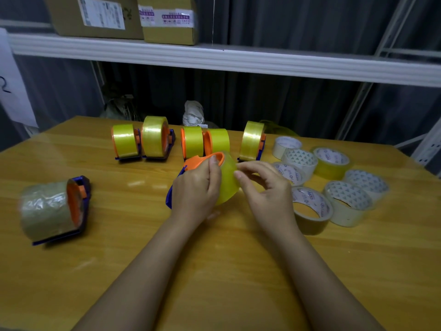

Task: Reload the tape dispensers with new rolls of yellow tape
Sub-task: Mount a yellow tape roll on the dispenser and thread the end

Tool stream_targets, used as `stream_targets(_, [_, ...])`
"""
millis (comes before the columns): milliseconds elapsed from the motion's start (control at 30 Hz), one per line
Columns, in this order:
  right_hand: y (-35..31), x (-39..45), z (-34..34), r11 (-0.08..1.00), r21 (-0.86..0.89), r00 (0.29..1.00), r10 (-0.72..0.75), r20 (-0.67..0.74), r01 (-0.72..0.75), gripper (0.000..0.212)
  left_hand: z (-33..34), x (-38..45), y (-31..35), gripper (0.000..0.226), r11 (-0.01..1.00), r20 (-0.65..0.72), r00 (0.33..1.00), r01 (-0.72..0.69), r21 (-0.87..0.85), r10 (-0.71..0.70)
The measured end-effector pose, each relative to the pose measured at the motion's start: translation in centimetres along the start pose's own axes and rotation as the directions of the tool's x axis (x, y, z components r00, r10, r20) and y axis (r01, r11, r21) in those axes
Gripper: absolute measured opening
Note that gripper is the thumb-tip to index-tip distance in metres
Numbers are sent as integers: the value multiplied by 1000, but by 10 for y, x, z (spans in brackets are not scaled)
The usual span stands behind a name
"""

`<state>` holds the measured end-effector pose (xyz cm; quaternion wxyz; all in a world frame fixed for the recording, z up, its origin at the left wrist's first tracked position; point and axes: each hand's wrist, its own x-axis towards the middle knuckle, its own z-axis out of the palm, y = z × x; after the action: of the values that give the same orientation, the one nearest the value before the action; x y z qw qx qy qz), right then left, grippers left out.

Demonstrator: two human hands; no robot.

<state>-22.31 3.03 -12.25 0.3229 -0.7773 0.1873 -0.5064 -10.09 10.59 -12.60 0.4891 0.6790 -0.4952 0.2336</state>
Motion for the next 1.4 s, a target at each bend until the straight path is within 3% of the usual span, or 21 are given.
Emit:
stream_targets(167, [-4,2,1,999,-1,999,40,-26,-40,9,1,4,5,30,999,-41,998,-47,19,48])
stream_targets(533, [2,4,0,961,-232,988,-147,39,152,8,0,0,6,32,995,20,996,-83,63,82])
stream_targets(700, [-3,2,3,996,-22,996,85,12,-84,15,1,-1,5,32,994,24,995,-93,54,92])
stream_targets(833, [-7,5,-4,947,235,976,213,43,-218,20,-1,1,5,31,996,-17,998,-63,60,64])
stream_targets(967, [-9,2,-1,996,57,998,68,12,-69,10,0,0,6,29,995,-3,996,-89,46,89])
stream_targets(1233, [-5,1,2,993,-115,998,17,-57,-24,11,-1,-2,11,31,988,27,989,-144,60,143])
stream_targets(1400, [-4,2,4,966,54,967,251,32,-252,11,-1,-2,12,30,987,29,989,-149,56,148])
